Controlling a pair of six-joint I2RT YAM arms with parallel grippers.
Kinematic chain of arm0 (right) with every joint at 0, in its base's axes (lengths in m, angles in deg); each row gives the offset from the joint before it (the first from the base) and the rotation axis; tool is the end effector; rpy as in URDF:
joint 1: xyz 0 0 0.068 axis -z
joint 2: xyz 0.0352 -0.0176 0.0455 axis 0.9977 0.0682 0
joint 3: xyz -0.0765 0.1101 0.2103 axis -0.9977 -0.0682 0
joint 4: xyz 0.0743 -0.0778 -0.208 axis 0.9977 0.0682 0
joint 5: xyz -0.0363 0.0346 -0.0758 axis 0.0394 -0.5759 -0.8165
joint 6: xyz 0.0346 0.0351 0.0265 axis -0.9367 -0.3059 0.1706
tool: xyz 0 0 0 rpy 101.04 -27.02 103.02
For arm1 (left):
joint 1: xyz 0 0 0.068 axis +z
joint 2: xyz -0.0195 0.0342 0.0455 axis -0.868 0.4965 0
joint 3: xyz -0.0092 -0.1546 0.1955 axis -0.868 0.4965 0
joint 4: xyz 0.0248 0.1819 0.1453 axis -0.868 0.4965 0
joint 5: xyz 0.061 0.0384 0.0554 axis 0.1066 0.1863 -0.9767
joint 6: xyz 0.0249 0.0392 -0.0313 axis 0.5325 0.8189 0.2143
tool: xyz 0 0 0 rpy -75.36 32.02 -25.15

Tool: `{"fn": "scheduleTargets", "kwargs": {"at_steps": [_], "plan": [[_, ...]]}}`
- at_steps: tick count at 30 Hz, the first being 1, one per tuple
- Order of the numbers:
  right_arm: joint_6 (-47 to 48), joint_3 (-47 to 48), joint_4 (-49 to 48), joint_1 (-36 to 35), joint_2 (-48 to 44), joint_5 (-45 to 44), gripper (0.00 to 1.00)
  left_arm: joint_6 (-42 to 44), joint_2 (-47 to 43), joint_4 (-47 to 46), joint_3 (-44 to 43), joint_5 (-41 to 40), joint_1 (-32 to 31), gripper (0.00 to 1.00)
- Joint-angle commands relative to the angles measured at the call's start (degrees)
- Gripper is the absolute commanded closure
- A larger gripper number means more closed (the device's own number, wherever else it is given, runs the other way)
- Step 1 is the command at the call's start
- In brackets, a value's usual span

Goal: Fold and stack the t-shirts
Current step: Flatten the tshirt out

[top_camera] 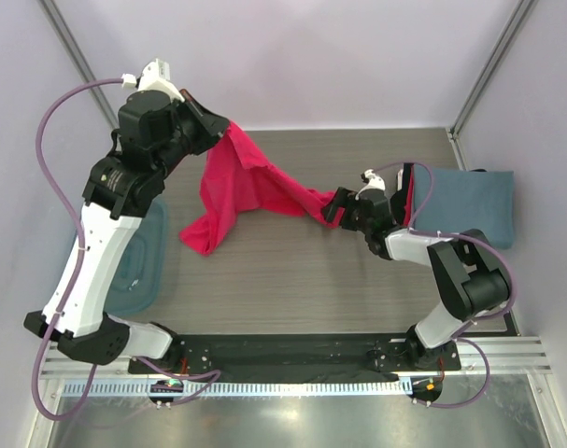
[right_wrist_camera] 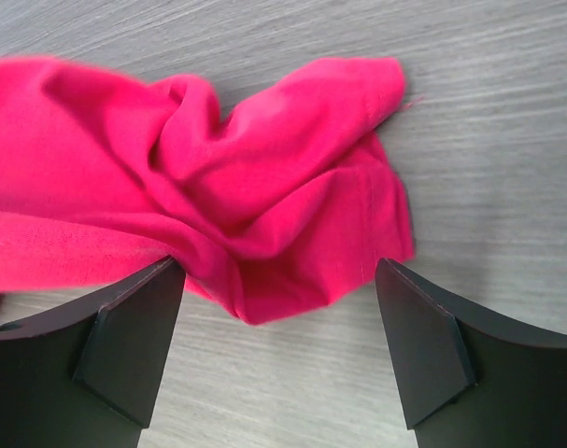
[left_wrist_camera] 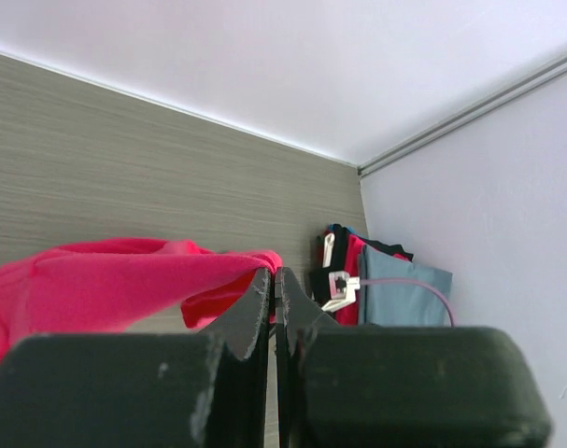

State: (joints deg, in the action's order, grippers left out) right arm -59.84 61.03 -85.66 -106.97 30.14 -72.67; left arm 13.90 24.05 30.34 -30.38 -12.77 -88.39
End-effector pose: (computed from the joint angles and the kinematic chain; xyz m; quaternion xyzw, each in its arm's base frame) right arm 0.2831 0.1082 0.1639 0.0775 0.8545 0.2270 0.4608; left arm 0.2111 -0.1056 0.4891 -0.1582 0.7578 -0.3182 0.5472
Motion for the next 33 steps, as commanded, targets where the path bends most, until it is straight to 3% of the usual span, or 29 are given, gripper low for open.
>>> {"fn": "scheduleTargets", "kwargs": {"at_steps": [1, 5, 10, 16, 19, 23, 24, 26, 30, 33], "plan": [[1.36, 3.44, -1.04, -0.21, 2.04, 1.33, 0.11, 2.00, -2.47, 0.28, -2.04, -0.08, 0.04, 1.00], [1.45, 3.80, -1.31, -0.30, 3.55, 3.63, 0.14, 2.44, -2.56, 0.63, -2.04, -0.43, -0.05, 1.00], [2.85, 4.23, -1.30, -0.82, 4.08, 7.84, 0.38, 2.61, -2.12, 0.46, -2.04, -0.61, 0.04, 1.00], [4.08, 3.97, -1.66, -1.70, 3.46, 9.35, 0.38, 3.23, -0.80, 2.30, -2.83, -1.84, 0.04, 1.00], [4.35, 4.58, -1.75, -1.97, 4.34, 10.75, 0.44, 3.67, -0.72, 2.56, -2.66, -2.45, 0.04, 1.00], [4.00, 7.83, -0.52, -2.58, 7.50, 13.48, 0.64, 3.93, -0.63, 2.74, -3.01, -2.98, -0.05, 1.00], [4.08, 8.54, 0.18, -2.76, 7.85, 13.65, 0.80, 3.93, -0.63, 2.92, -3.01, -3.07, -0.05, 1.00], [4.17, 9.59, 1.50, -2.76, 8.12, 13.31, 0.99, 4.19, -0.45, 3.27, -3.01, -3.42, -0.05, 1.00], [5.40, 8.98, 4.22, -2.67, 3.30, 10.06, 0.99, 4.55, -0.63, 3.80, -0.73, -6.14, 0.04, 1.00], [5.58, 8.98, 13.44, -2.76, -4.87, 5.32, 0.99, 4.98, -1.94, 3.71, 4.27, -10.18, 0.04, 1.00]]}}
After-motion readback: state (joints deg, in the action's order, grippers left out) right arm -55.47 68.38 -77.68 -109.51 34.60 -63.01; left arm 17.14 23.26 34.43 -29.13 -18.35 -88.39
